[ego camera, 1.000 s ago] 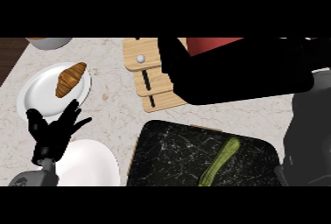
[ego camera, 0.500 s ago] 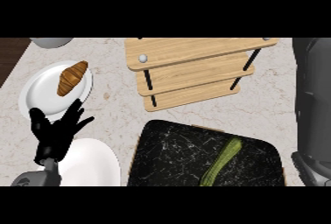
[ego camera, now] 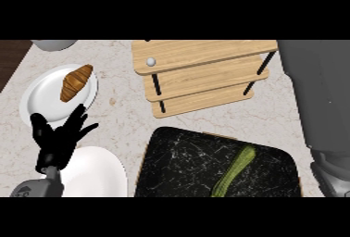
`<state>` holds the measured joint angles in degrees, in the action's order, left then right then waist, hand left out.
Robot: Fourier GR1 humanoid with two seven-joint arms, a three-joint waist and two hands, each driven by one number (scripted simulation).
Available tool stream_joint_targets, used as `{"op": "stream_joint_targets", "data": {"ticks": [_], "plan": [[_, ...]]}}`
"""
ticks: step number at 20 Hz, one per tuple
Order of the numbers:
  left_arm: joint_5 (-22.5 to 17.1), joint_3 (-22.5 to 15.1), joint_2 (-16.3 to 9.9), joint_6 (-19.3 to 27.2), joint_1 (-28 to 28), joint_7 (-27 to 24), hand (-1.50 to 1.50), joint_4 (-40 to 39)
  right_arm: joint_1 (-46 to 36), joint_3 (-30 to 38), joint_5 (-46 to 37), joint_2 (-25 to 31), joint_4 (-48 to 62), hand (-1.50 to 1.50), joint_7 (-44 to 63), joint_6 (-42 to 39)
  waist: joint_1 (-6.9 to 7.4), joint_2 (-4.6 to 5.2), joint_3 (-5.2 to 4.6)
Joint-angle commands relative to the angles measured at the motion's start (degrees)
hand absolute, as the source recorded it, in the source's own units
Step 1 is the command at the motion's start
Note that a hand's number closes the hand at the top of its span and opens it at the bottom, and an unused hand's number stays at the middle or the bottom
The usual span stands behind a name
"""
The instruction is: Pick the bell pepper from the tray and place it in the tiered shelf
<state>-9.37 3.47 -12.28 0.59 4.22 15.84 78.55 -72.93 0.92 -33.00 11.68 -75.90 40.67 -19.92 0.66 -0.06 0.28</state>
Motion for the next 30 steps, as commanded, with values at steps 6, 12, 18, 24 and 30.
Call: {"op": "stream_joint_targets", "data": {"ticks": [6,12,18,24,30], "plan": [[2.93,-2.28,3.00,3.51,-0.32,3.21,0.00,0.47,-0.79,0.83,-2.16,1.07,9.13,1.50,-10.03,4.51,-0.13,0.16,-0.29],[0.61,0.76,0.02,-0.41,1.16,2.78,0.00,-2.86,-1.19,1.27,-2.09,0.85,12.78,1.50,-13.93,5.36,-0.24,0.19,-0.30],[2.31,-0.40,0.97,-0.79,-3.15,-0.91,0.00,-1.90,-3.21,0.57,-2.68,2.62,13.23,1.50,-13.21,1.34,-0.32,0.03,-0.30],[0.65,0.67,0.47,-0.86,-0.38,2.42,0.00,-1.36,-2.70,9.56,1.13,-2.15,13.81,-1.50,-8.41,14.12,-0.15,0.18,-0.29],[2.22,0.49,1.05,0.35,0.19,1.15,0.00,-2.41,-4.32,15.56,7.94,-3.63,10.63,-1.50,-5.80,16.75,-0.74,0.02,-0.29]]}}
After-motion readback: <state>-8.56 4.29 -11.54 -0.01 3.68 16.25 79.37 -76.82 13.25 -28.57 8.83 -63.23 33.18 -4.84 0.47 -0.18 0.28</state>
